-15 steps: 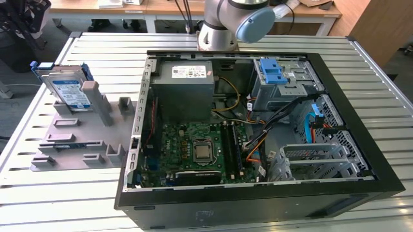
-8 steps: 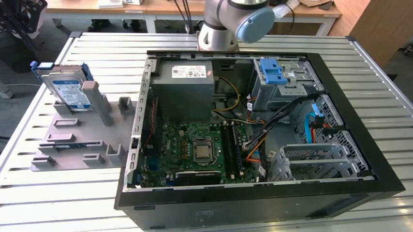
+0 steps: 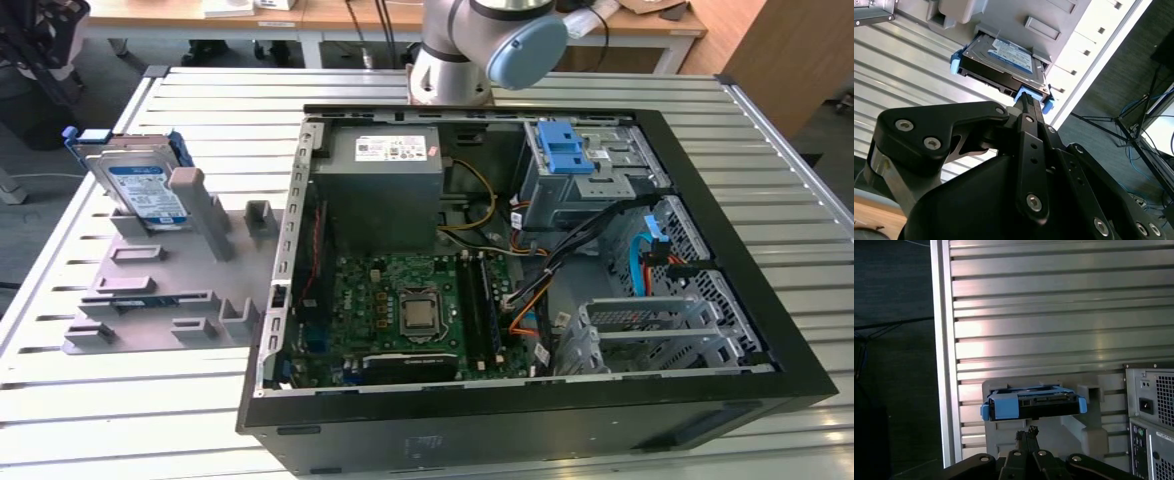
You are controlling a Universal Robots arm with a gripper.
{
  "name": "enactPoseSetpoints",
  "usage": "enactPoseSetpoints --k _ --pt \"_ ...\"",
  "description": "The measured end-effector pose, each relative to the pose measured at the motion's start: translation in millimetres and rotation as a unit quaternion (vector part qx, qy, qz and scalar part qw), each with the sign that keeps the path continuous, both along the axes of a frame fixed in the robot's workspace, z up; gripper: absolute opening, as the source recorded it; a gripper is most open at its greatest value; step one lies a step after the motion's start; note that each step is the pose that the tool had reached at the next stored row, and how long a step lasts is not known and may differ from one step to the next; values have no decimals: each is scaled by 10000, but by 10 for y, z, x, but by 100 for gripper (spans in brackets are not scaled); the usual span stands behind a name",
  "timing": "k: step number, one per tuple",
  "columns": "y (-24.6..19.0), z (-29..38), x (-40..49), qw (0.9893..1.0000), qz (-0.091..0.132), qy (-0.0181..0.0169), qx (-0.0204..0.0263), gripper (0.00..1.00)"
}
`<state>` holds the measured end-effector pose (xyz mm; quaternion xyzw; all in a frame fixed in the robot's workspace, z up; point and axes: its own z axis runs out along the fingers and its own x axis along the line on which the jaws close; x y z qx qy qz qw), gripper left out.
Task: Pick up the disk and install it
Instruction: 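Reach for the disk, then pick up the disk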
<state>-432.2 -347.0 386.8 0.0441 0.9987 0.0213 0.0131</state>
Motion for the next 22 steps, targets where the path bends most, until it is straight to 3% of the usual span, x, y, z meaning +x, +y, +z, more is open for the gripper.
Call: enactPoseSetpoints --k 13,22 --pt "1 0 -14 10000 16 0 0 11" --pt "1 0 -15 9998 194 0 0 11"
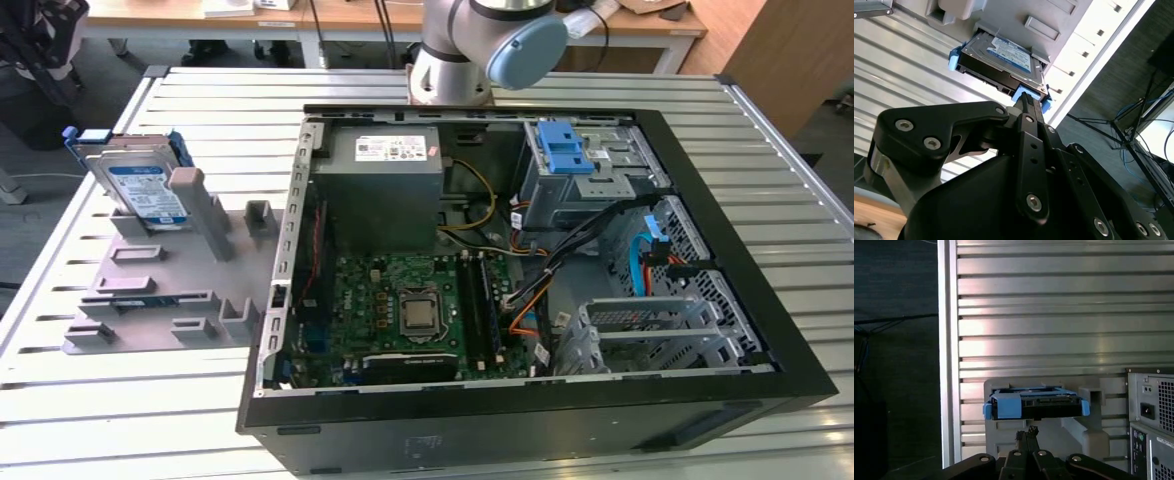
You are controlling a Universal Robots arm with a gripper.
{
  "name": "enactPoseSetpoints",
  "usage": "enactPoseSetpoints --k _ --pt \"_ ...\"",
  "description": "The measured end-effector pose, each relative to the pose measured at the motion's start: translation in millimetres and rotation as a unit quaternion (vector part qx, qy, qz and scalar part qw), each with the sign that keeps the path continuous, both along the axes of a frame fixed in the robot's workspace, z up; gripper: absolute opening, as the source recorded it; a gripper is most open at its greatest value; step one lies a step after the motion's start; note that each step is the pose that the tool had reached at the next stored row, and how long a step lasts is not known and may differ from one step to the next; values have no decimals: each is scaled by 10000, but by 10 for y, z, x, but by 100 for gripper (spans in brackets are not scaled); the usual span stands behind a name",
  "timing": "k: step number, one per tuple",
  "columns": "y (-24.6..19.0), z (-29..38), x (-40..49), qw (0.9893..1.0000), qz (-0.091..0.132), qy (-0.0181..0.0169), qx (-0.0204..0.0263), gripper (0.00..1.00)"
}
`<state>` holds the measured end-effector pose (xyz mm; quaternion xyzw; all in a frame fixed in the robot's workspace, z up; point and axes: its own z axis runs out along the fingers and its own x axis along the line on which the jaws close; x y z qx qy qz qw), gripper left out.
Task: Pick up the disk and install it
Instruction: 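Pick up the disk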
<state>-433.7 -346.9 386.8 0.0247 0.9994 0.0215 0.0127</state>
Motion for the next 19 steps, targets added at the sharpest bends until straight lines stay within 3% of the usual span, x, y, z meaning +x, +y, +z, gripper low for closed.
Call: enactPoseSetpoints --k 4,9,14,19 --pt "0 0 0 9998 204 0 -2 11" --pt "-1 -1 1 9987 519 0 -19 11" --pt "0 -1 0 9981 601 4 -94 11" --pt "0 -2 0 9971 749 3 -94 11"
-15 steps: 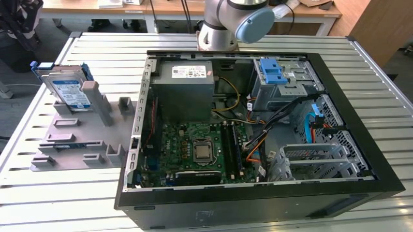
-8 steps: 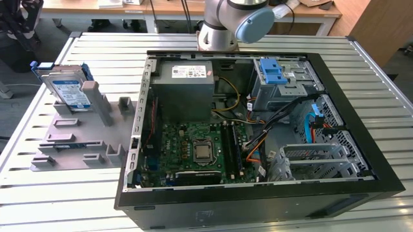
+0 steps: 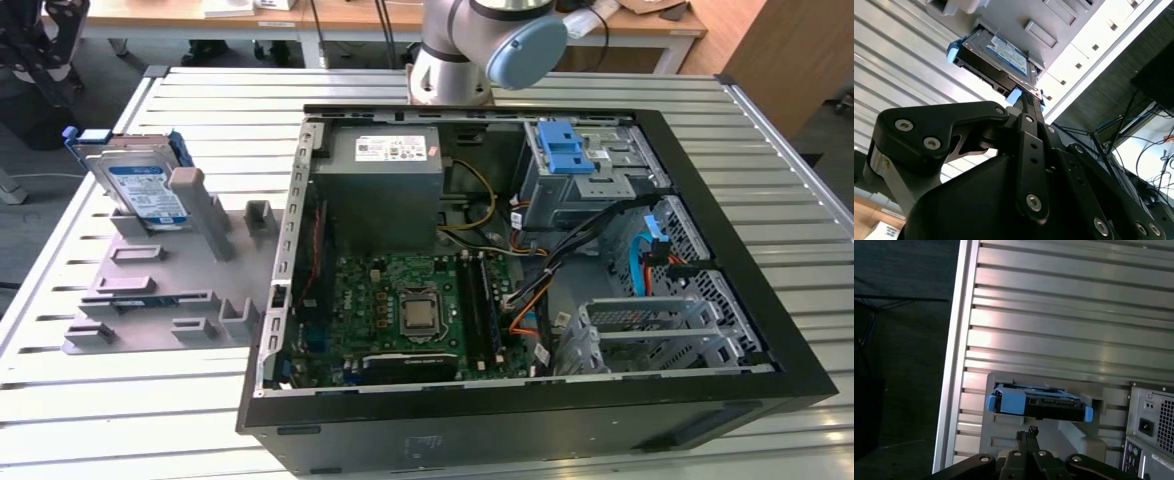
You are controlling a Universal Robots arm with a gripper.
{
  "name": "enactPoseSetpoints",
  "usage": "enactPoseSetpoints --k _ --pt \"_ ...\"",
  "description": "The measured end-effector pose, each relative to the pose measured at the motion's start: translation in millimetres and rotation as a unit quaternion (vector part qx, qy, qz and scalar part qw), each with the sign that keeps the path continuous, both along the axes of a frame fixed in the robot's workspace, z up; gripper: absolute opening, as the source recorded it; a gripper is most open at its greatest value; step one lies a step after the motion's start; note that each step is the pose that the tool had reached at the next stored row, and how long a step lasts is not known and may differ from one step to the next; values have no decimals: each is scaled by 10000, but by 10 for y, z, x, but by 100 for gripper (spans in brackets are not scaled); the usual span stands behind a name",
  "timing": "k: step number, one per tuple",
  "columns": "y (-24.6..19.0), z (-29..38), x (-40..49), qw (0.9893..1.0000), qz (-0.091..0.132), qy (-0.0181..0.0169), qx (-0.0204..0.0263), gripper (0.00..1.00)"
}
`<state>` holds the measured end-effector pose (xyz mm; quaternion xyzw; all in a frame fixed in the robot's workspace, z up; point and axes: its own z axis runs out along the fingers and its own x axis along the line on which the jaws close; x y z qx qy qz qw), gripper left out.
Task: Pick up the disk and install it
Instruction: 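Pick up the disk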
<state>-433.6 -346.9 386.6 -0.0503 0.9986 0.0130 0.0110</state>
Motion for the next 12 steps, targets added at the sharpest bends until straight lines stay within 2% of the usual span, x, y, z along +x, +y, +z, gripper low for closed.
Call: enactPoseSetpoints --k 6,12 --pt "0 -1 0 9995 302 0 0 11" --pt "0 -2 0 9983 577 0 0 11"
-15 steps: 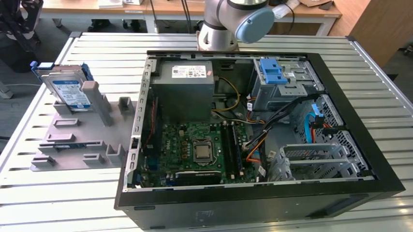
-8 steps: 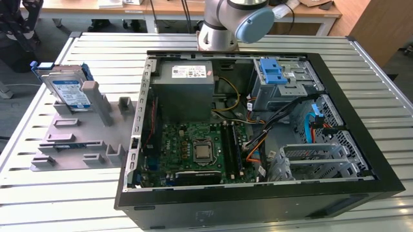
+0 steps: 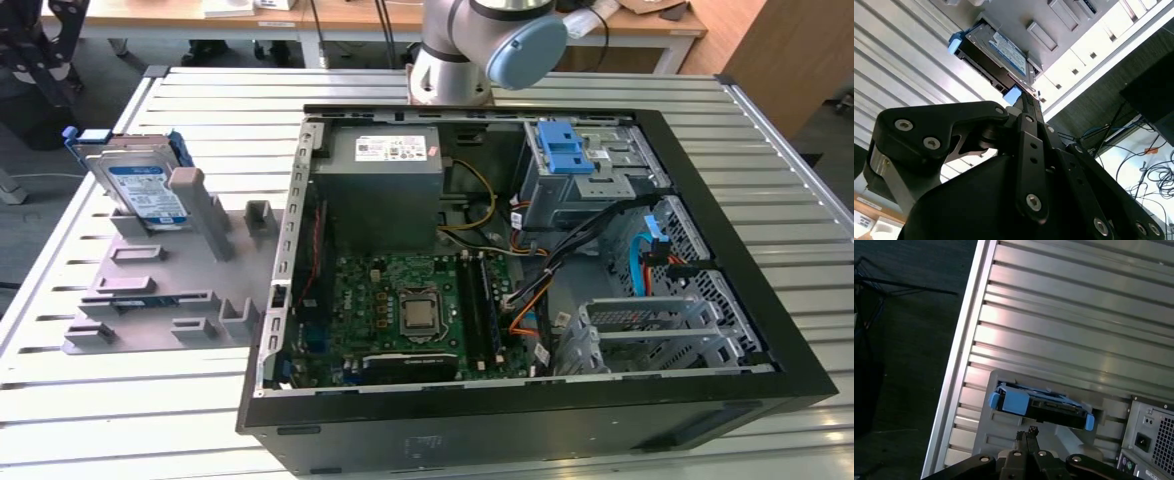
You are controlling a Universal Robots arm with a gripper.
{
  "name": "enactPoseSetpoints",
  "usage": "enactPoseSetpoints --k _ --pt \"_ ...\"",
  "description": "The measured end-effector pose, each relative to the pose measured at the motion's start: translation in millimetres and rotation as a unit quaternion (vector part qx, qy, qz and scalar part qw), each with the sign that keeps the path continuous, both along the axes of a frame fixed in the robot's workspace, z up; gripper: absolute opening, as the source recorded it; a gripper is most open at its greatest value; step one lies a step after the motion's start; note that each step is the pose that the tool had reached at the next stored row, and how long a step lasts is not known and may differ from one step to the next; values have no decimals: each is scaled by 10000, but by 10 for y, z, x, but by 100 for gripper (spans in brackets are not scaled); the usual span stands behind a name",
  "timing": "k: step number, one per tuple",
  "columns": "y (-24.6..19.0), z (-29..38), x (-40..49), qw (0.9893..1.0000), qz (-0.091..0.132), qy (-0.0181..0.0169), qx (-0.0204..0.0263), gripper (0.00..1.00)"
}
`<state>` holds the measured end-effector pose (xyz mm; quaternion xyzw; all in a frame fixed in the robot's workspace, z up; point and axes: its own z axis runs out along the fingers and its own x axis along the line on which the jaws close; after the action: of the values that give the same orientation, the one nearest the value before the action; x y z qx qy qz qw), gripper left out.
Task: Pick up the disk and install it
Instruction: 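Pick up the disk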
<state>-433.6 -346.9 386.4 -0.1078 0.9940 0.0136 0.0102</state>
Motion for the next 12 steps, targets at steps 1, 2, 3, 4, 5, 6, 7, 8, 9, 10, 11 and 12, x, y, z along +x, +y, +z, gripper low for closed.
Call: enactPoseSetpoints --k 1,2,3,4,5,6,7,8,9,10,11,12 --pt "0 0 0 10000 38 0 0 11" --pt "0 0 0 10000 77 0 0 11" --pt "0 0 0 9999 115 0 0 11" --pt "0 0 0 9999 153 0 -1 11" --pt "0 -1 0 9998 189 0 -1 11" --pt "0 -1 0 9997 228 0 -1 11" --pt "0 -1 0 9997 264 0 -1 11" --pt "0 -1 0 9996 298 0 -1 11" --pt "0 -1 0 9994 332 0 -1 11" --pt "0 -1 0 9993 365 0 -1 11" --pt "0 -1 0 9992 399 0 -1 11" --pt "0 -1 0 9990 437 0 -1 11"
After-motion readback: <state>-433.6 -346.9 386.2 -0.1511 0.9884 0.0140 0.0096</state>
